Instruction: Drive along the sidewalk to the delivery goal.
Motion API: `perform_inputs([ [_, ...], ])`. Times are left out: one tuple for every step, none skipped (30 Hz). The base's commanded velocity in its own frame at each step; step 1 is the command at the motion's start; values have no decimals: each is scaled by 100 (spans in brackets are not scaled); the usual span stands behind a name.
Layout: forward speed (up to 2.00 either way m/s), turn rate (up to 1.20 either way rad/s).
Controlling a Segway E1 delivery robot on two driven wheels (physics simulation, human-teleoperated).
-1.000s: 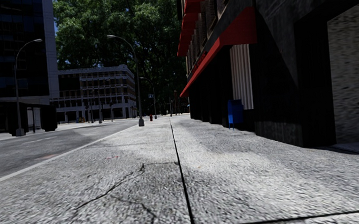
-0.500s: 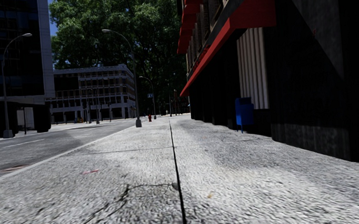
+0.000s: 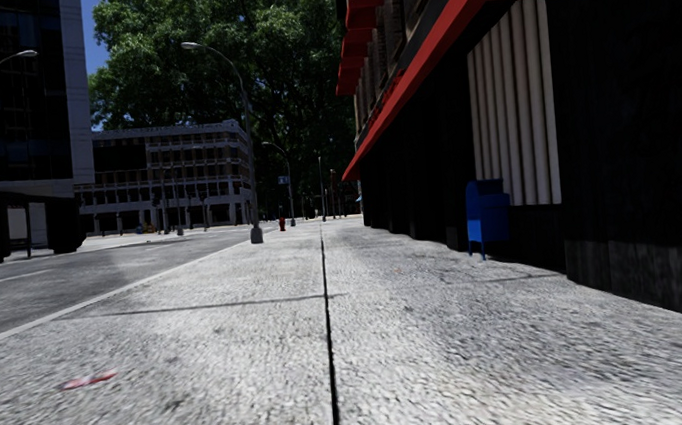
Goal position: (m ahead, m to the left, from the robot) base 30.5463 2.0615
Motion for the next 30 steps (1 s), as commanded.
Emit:
perform_inputs([
  [200, 0],
  [200, 0],
  [200, 0],
  [200, 0],
  [200, 0],
  [200, 0],
  [200, 0],
  [200, 0],
  [200, 0],
  [200, 0],
  [200, 0],
  [200, 0],
  [200, 0],
  [200, 0],
  [200, 0],
  [200, 0],
  [200, 0],
  [200, 2],
  [200, 28],
  [200, 57],
  [200, 57],
  [200, 66],
  [200, 67],
  [200, 14],
  [200, 0],
  [200, 0],
  [200, 0],
  [200, 0],
  [200, 0],
  [200, 0],
])
